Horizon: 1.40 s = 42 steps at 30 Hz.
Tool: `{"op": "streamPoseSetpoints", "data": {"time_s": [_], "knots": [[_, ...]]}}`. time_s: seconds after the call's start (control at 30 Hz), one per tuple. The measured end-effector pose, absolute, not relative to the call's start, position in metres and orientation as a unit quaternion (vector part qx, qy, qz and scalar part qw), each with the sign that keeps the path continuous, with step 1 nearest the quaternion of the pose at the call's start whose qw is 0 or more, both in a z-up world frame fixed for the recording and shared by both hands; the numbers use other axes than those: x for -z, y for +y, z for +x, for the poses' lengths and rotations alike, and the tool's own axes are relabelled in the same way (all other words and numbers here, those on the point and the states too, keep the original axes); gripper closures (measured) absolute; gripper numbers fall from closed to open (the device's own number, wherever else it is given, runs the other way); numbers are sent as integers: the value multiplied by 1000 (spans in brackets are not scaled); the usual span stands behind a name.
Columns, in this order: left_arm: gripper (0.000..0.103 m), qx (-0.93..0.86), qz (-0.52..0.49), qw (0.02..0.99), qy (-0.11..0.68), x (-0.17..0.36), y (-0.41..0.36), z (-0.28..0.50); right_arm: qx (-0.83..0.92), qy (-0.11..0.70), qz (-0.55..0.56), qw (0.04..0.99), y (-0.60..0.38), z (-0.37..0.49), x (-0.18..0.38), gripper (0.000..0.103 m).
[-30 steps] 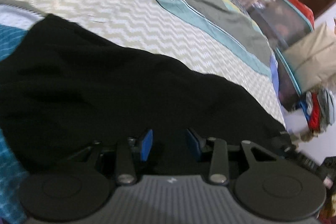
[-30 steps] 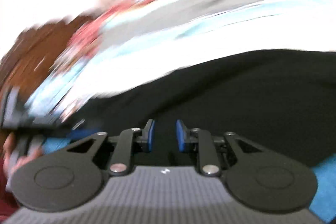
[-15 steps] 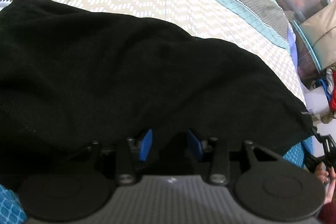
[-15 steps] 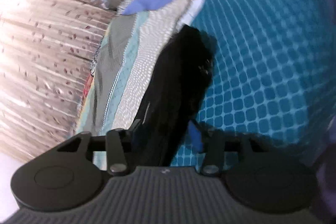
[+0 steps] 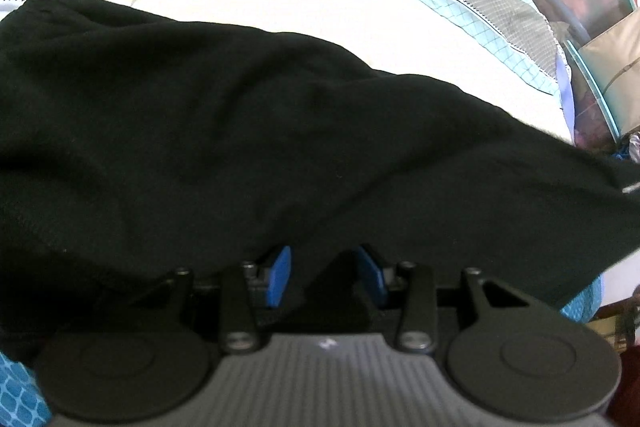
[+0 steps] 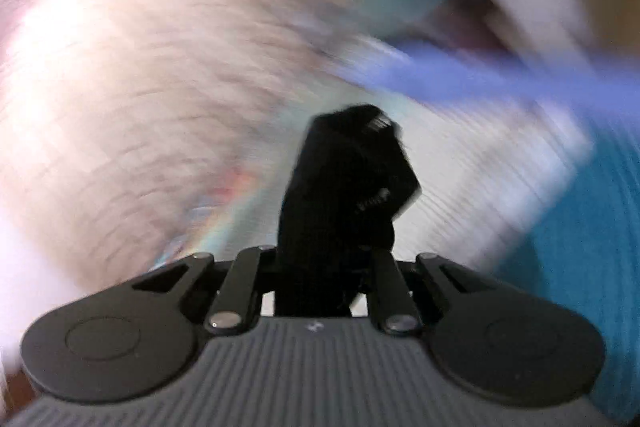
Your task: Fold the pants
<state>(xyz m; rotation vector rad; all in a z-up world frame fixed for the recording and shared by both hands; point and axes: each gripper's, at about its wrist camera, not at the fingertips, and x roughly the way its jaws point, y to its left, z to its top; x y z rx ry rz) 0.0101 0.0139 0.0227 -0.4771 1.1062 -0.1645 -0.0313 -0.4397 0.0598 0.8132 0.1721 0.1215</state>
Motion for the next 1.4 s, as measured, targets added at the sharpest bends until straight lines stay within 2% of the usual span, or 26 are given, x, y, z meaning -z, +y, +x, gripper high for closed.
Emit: {"op": "streamPoseSetpoints", "data": {"time_s": [0.03,0.1,0.23,0.27,0.3,0.33,0.37,0.5,0.57,0.67,0.9,1.03,1.2,1.37,1.4], "knots": [[65,78,-222,821,519,-23,13,10,-77,63,373,923,-436,-38,-66,84],[64,80,-219,823,519,-23,12,10,-54,87,380,919,-444,-39,-57,83],[63,84,-214,824,517,-24,11,8,122,264,412,864,-467,-24,12,84],[63,84,-214,825,516,-24,11,8,125,256,428,857,-468,-32,26,84],[63,85,-214,825,516,-24,11,7,122,222,447,858,-467,-41,27,78],[63,86,-214,824,517,-24,11,7,133,199,464,853,-466,-51,26,69],[63,86,-214,824,518,-24,11,8,154,182,470,850,-465,-58,22,66],[61,87,-218,824,516,-24,11,8,206,184,441,854,-473,-61,9,65],[61,88,-219,825,514,-22,12,7,264,161,410,858,-474,-70,-4,60],[60,88,-217,825,514,-23,12,7,302,134,432,839,-483,-86,-11,59],[56,88,-212,828,511,-30,8,8,195,141,358,902,-443,-67,-40,59],[56,90,-216,843,485,-44,16,3,34,227,291,929,-368,-23,-48,59],[56,40,-222,867,444,-65,54,9,-173,309,189,916,-234,27,-47,61],[55,-42,-237,883,403,-81,119,23,-208,369,186,886,-177,65,-25,65],[53,-62,-224,889,395,-86,133,26,-174,378,175,892,-182,74,-18,70]]}}
